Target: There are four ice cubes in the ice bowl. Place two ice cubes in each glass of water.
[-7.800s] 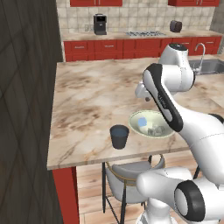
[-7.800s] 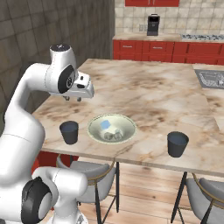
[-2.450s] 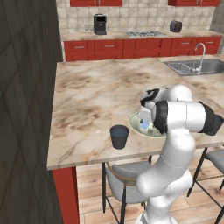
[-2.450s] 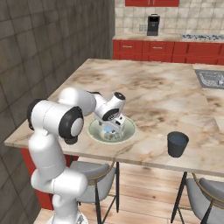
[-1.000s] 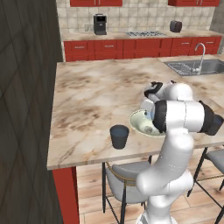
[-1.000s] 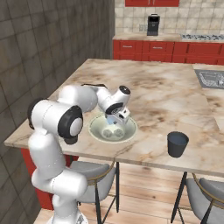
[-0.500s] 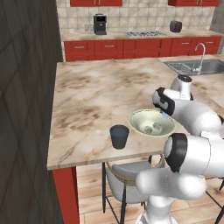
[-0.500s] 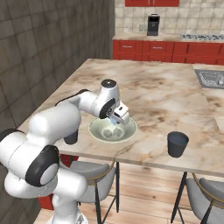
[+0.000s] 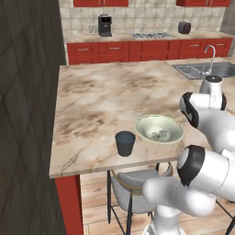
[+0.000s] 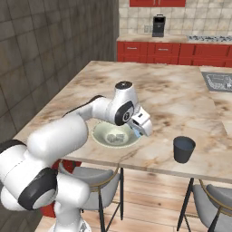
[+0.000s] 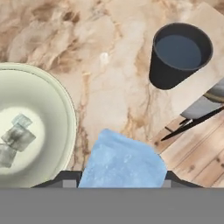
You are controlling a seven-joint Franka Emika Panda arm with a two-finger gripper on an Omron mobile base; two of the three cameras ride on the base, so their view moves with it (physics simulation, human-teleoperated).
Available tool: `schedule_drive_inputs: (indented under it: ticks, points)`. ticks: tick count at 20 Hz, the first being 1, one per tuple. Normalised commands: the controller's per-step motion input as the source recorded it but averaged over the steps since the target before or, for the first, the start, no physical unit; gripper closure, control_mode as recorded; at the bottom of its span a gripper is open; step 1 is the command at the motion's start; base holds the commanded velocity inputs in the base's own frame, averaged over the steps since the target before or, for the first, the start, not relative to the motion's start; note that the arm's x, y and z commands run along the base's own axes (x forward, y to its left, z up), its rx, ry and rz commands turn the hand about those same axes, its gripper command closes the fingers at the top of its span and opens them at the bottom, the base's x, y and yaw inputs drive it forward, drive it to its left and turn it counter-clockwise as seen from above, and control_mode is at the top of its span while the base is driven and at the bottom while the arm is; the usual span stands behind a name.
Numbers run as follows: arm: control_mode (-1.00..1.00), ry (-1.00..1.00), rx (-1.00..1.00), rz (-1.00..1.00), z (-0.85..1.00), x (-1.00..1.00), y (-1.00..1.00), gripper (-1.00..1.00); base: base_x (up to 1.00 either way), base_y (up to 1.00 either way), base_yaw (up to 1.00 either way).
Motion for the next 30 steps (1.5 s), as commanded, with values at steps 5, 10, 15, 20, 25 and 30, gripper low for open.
schedule_drive_inputs:
  ticks: [5, 10, 15, 20, 25, 30]
  points:
    - [-1.0, 0.2, 0.0, 0.0, 0.13, 0.03, -1.0, 1.0, 0.0, 0.0, 0.0]
    - [-1.0, 0.02, 0.0, 0.0, -0.08, 0.01, -1.0, 1.0, 0.0, 0.0, 0.0]
    - [-1.0, 0.0, 0.0, 0.01, -0.25, 0.02, -0.65, 1.0, 0.0, 0.0, 0.0]
    - [-1.0, -0.05, 0.0, 0.05, -0.06, 0.21, -0.26, 1.0, 0.0, 0.0, 0.0]
    - [-1.0, -0.05, 0.0, 0.07, -0.25, 0.28, -0.13, 1.0, 0.0, 0.0, 0.0]
    - [-1.0, -0.01, 0.0, 0.06, -0.31, 0.2, -0.14, 1.0, 0.0, 0.0, 0.0]
